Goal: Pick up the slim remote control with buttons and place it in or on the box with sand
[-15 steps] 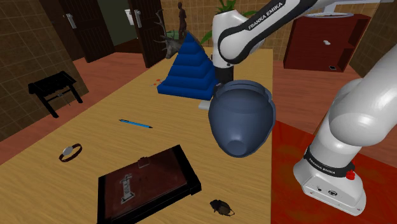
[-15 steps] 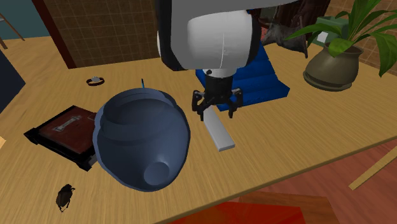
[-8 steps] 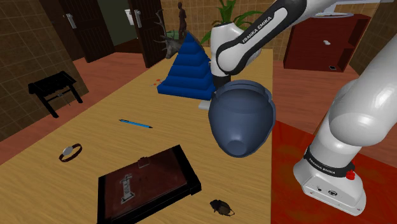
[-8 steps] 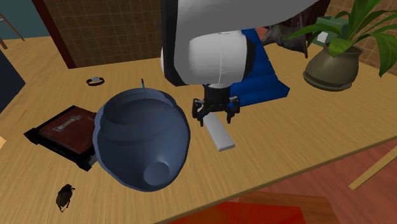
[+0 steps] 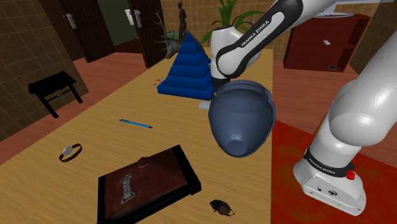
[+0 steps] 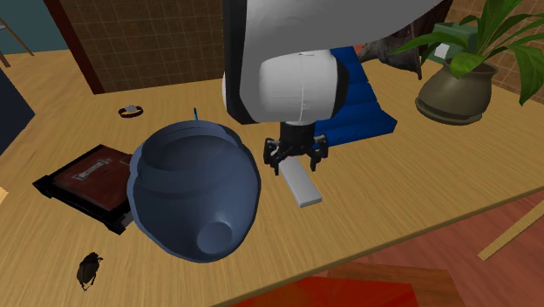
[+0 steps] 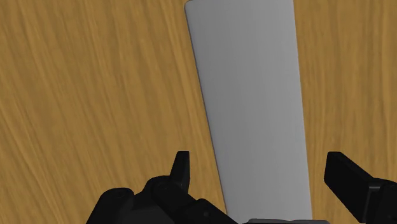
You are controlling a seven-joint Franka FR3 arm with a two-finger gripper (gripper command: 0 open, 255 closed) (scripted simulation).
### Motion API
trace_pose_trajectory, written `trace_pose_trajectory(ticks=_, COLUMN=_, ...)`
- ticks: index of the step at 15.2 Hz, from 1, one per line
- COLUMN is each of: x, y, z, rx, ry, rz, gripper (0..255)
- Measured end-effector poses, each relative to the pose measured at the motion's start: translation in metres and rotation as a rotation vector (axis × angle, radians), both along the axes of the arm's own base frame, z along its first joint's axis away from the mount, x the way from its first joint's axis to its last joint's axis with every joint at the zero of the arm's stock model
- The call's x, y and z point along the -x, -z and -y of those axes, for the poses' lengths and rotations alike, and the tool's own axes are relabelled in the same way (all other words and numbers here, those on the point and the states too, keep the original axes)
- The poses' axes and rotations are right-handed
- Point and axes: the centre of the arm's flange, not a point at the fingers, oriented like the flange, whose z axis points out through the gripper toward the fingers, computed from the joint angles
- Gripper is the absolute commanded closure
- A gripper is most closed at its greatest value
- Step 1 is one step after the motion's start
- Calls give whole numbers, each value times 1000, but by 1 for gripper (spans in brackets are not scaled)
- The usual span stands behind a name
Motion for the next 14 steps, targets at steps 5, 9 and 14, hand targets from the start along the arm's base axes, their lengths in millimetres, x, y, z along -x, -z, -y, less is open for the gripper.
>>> trace_pose_trajectory(ticks=5, x=2, y=0, z=1, rx=-1, ry=0, rz=-1, gripper=255)
trace_pose_trajectory(ticks=9, x=4, y=-1, z=2, rx=-1, ry=2, rz=-1, gripper=255)
trace_pose_trajectory(ticks=14, x=3, y=-7, z=-1, rx=2, ry=-4, rz=-10, gripper=255)
